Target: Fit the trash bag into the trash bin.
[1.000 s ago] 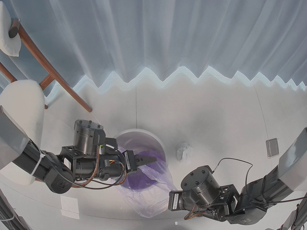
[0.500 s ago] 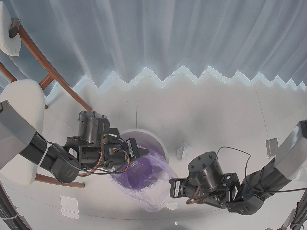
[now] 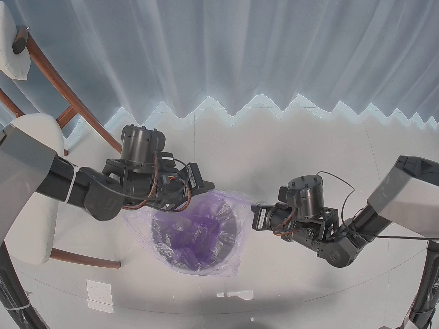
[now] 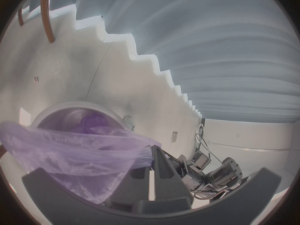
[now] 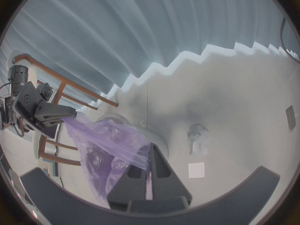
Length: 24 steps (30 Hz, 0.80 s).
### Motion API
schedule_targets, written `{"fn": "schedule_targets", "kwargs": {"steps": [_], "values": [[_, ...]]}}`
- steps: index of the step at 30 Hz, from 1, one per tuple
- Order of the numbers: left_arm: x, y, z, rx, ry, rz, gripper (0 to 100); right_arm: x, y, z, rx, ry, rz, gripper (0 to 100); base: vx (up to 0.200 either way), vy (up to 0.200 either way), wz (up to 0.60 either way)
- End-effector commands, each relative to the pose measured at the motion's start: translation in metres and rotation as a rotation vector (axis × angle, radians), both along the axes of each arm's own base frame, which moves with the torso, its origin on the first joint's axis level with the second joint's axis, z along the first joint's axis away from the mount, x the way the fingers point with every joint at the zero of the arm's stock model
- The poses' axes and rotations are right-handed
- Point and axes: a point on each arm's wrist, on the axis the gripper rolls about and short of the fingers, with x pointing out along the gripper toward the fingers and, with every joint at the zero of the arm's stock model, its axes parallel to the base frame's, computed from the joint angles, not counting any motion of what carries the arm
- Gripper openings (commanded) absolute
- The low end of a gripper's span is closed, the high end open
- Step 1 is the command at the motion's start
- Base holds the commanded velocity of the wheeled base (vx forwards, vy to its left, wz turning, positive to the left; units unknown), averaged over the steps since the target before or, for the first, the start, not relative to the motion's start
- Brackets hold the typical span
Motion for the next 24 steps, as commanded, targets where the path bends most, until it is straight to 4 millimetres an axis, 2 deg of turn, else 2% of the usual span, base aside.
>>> {"fn": "schedule_targets", "kwargs": {"steps": [1, 8, 12, 13, 21, 24], "values": [[0.019, -0.001, 0.002, -0.001, -0.002, 0.020, 0, 0.017, -0.004, -0.002, 0.008, -0.022, -0.011, 0, 0.000, 0.000, 0.00], [0.030, 0.006, -0.005, 0.009, 0.013, 0.046, 0, 0.020, -0.004, -0.010, -0.020, -0.024, 0.015, 0, 0.000, 0.000, 0.00], [0.035, 0.011, -0.014, 0.018, 0.032, 0.065, 0, 0.025, -0.001, -0.019, -0.037, -0.039, 0.024, 0, 0.000, 0.000, 0.00], [0.039, 0.015, -0.021, 0.023, 0.048, 0.078, 0, 0.029, 0.000, -0.026, -0.044, -0.053, 0.036, 0, 0.000, 0.000, 0.00], [0.047, 0.020, -0.028, 0.025, 0.054, 0.094, 0, 0.044, 0.008, -0.023, -0.027, -0.121, 0.052, 0, 0.000, 0.000, 0.00], [0.052, 0.021, -0.023, 0.016, 0.036, 0.102, 0, 0.052, 0.011, -0.021, -0.013, -0.145, 0.057, 0, 0.000, 0.000, 0.00]]}}
